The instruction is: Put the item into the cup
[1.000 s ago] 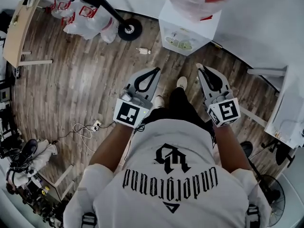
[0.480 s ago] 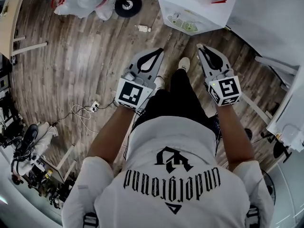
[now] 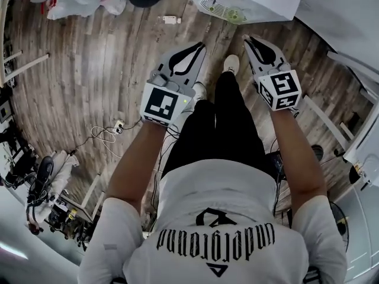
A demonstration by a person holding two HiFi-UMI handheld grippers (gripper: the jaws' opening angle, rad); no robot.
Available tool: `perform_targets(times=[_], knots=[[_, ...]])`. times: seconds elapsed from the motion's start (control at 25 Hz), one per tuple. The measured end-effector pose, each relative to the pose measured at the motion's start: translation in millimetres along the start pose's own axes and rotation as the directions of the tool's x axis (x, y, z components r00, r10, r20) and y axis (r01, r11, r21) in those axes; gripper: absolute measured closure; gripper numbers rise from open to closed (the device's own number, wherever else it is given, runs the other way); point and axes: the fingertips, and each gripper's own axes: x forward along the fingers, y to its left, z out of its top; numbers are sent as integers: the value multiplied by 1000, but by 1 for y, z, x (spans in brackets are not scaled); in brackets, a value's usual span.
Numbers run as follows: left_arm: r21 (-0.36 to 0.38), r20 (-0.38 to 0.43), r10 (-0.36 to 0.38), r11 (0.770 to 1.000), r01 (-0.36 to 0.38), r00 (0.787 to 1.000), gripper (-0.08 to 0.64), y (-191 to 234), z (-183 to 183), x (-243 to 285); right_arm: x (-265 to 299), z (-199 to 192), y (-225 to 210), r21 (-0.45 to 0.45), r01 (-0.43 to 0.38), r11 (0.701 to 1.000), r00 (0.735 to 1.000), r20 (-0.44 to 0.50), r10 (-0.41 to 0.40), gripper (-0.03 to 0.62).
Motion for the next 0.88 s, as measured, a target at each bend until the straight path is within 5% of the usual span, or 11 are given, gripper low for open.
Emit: perform_targets(times=[0.88], knots=[[-55,-92,-17,998,12,996,543,39,-110,96,136,-112,-78,78,113,991,985,-143,-101,532]])
